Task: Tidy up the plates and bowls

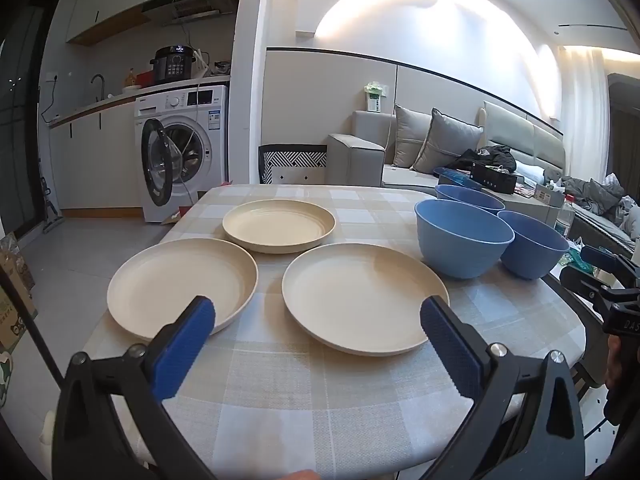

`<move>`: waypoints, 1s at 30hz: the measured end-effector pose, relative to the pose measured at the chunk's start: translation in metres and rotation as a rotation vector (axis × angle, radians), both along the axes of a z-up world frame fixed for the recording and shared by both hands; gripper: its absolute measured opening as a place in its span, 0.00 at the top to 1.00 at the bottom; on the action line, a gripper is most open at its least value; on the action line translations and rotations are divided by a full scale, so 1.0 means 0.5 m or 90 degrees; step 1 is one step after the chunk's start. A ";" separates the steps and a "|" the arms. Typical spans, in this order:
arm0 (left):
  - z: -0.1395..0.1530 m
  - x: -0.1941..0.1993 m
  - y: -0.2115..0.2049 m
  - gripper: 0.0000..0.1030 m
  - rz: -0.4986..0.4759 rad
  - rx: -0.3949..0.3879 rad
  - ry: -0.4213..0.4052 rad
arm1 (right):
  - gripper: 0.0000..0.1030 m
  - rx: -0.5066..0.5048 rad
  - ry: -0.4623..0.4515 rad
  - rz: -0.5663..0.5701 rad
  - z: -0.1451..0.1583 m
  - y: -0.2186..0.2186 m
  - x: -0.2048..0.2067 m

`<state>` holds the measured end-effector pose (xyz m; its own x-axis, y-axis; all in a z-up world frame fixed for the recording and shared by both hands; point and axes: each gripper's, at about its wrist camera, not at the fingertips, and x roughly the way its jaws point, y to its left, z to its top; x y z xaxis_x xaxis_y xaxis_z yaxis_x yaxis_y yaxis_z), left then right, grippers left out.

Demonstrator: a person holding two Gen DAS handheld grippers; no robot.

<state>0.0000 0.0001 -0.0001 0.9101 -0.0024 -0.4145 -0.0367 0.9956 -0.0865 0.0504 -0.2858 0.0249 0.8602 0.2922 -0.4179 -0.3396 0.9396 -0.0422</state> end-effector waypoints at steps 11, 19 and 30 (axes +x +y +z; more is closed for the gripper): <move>-0.001 0.002 0.001 0.00 -0.001 -0.001 0.001 | 0.00 -0.002 0.001 -0.001 0.000 0.000 0.000; 0.000 0.000 0.000 0.00 0.000 -0.002 0.000 | 0.00 -0.003 0.001 0.000 0.000 -0.001 -0.001; 0.000 0.003 0.004 0.00 0.000 -0.002 0.000 | 0.00 -0.004 0.001 0.001 -0.001 0.000 -0.002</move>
